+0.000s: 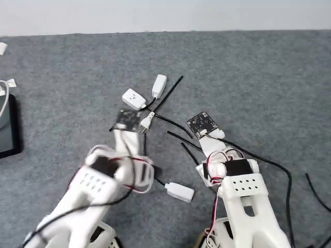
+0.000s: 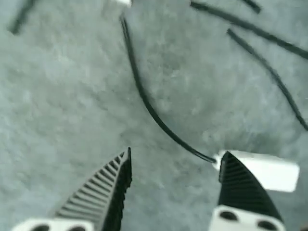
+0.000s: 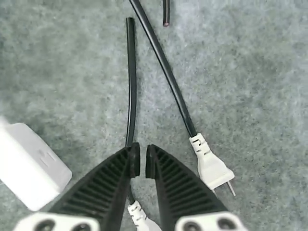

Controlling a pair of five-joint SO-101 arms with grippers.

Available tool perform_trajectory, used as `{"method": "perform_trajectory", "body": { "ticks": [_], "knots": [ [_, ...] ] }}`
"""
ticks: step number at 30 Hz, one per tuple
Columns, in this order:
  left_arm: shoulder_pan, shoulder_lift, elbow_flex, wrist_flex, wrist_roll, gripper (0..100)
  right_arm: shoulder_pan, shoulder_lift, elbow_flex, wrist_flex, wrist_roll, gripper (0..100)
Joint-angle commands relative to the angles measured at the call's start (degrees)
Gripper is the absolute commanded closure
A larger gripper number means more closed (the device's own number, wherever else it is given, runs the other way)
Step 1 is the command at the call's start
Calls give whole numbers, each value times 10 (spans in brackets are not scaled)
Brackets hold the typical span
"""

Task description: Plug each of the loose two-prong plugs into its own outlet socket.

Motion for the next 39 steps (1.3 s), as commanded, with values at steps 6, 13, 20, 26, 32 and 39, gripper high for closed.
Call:
{"method": "perform_trajectory", "body": {
  "ticks": [6, 13, 20, 26, 32, 39],
  "knots": [
    [233, 71, -47, -17, 98, 772, 57, -12, -8, -22, -7, 972],
    [270, 71, -44, -63, 121, 773, 57, -12, -8, -20, -4, 972],
    [241, 73, -43, -89, 149, 772, 55, -12, -8, -19, -4, 973],
    [205, 120, -46, -111, 170, 771, 53, -12, -8, -20, -4, 973],
    [207, 229, -115, -108, 231, 697, 52, -12, -8, -20, -4, 973],
    [207, 249, -136, -112, 410, 667, 52, -9, -8, -21, -4, 971]
  ]
}}
